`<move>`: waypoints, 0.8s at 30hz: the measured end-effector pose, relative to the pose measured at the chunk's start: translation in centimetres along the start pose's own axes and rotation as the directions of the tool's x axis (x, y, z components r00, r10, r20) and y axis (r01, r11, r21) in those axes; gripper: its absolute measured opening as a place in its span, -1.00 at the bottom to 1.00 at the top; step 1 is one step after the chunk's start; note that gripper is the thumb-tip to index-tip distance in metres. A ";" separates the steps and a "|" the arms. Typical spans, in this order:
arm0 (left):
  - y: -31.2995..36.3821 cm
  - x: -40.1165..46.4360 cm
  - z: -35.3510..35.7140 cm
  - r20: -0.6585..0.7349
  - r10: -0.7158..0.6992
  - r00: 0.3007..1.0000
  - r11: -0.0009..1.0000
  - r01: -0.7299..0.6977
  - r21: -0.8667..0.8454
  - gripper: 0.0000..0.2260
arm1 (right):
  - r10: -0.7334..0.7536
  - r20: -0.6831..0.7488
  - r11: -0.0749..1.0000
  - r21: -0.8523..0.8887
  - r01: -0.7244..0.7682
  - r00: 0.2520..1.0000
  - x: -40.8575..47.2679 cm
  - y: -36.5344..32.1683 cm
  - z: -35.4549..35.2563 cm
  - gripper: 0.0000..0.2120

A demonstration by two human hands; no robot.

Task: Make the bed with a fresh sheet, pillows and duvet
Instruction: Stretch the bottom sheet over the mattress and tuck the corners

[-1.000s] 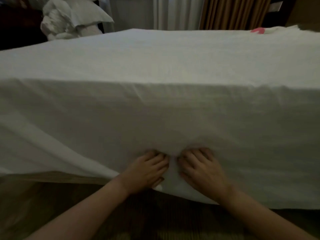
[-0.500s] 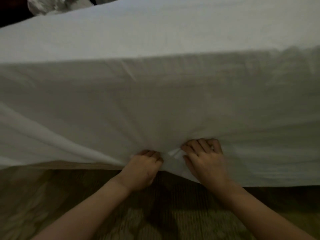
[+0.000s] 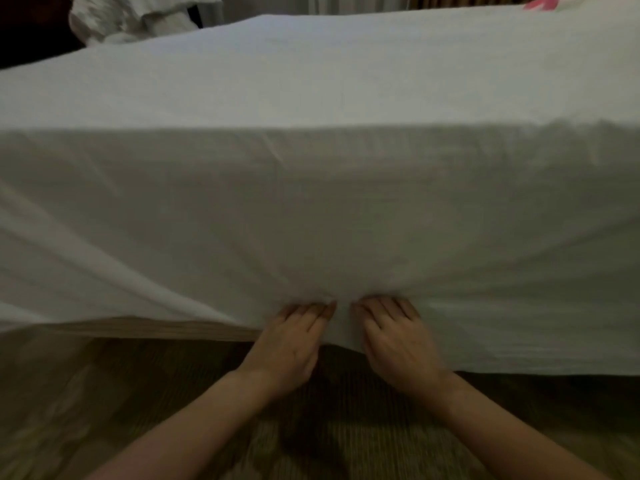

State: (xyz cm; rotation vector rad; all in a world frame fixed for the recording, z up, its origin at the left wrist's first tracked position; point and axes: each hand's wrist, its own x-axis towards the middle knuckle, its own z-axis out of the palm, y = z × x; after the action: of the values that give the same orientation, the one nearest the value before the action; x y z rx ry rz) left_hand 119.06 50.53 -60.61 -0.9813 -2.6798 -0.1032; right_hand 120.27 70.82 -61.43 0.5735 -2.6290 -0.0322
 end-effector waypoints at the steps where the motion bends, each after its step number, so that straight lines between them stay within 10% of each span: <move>1: 0.1 0.1 -0.2 0.003 -0.018 1.000 1.000 0.018 -0.018 -0.48 | -0.008 0.022 1.000 -0.006 0.008 1.000 0.0 -0.1 0.1 -0.57; 11: 0.9 0.9 -0.2 0.057 -0.120 0.991 0.982 0.127 -0.137 -0.54 | 0.005 0.238 1.000 0.022 -0.011 0.971 -0.7 -1.4 0.4 -0.46; 24: 3.2 1.8 -0.6 -0.042 -0.234 0.971 0.969 0.229 -0.098 -0.57 | 0.018 0.094 0.999 -0.043 -0.014 0.995 -0.5 -1.5 0.7 -0.17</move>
State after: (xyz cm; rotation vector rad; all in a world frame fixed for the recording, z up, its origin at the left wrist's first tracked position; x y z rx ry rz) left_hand 119.98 54.04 -59.57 -0.6757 -2.7503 -0.2997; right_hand 120.94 69.59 -62.38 0.5495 -2.7173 -0.1125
